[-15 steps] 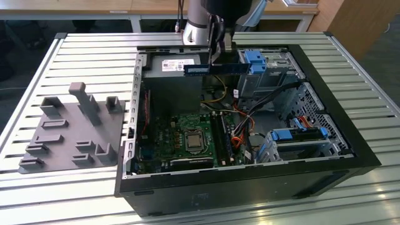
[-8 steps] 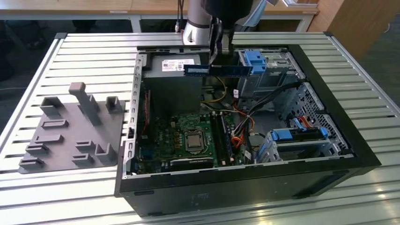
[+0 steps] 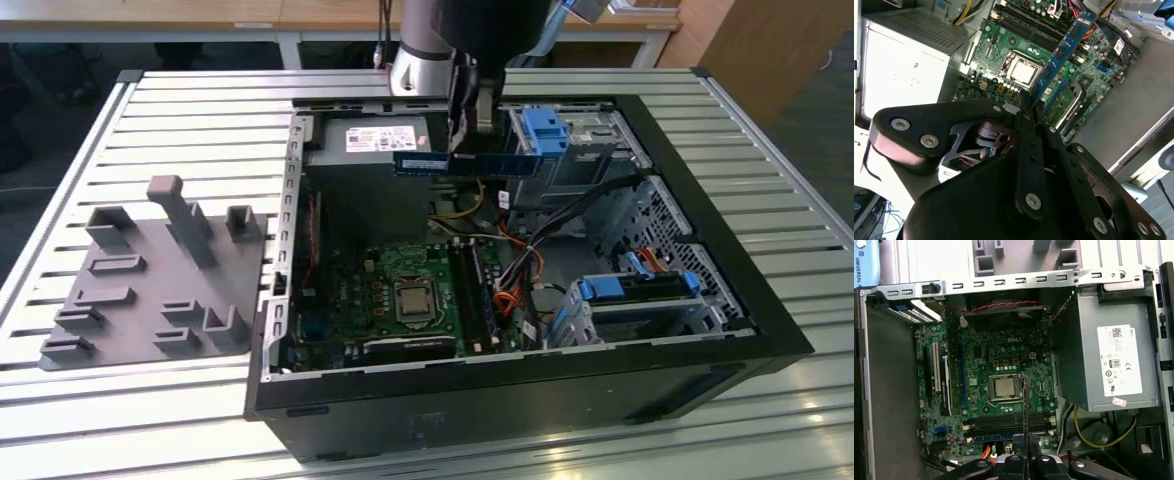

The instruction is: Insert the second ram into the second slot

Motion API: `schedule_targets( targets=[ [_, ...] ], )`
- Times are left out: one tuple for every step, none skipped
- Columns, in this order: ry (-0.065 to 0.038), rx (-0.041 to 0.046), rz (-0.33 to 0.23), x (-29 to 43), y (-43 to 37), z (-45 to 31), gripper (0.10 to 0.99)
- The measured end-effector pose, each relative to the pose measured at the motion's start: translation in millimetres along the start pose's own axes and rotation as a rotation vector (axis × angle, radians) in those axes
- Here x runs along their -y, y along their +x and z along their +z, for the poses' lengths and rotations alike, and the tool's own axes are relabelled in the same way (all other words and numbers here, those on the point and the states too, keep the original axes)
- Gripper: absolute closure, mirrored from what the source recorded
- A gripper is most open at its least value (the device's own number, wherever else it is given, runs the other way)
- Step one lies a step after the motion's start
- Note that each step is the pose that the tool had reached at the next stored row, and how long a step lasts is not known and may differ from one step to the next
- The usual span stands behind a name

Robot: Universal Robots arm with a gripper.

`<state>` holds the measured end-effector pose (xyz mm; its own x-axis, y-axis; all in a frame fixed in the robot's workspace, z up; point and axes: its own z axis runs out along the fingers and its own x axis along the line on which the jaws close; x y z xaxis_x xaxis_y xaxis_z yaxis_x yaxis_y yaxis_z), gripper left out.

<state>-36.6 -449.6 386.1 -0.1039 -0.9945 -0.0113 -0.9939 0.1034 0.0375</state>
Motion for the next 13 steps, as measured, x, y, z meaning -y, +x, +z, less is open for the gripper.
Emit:
schedule_targets(
  targets=[
    [0.0,0.0001,0.012,0.0,0.0,0.4,0.949],
    [0.0,0.0008,0.031,0.0,0.1,1.0,0.949],
    [0.001,0.0015,0.049,0.1,0.1,1.7,0.949],
    [0.001,0.002,0.067,0.2,0.1,2.3,0.949],
    [0.001,0.0028,0.086,0.2,0.1,3.0,0.949],
    [0.001,0.0034,0.103,0.2,0.1,3.7,0.949],
    [0.001,0.004,0.121,0.2,0.1,4.4,0.949],
    [0.002,0.0046,0.139,0.3,0.1,5.0,0.949],
    [0.002,0.0054,0.157,0.3,0.1,5.7,0.949],
    [0.002,0.006,0.175,0.3,0.1,6.3,0.949],
    [0.002,0.0067,0.194,0.3,0.1,6.7,0.949],
    [0.002,0.0071,0.212,0.3,0.1,7.0,0.949],
    [0.003,0.0077,0.23,0.3,0.2,7.1,0.949]
  ],
)
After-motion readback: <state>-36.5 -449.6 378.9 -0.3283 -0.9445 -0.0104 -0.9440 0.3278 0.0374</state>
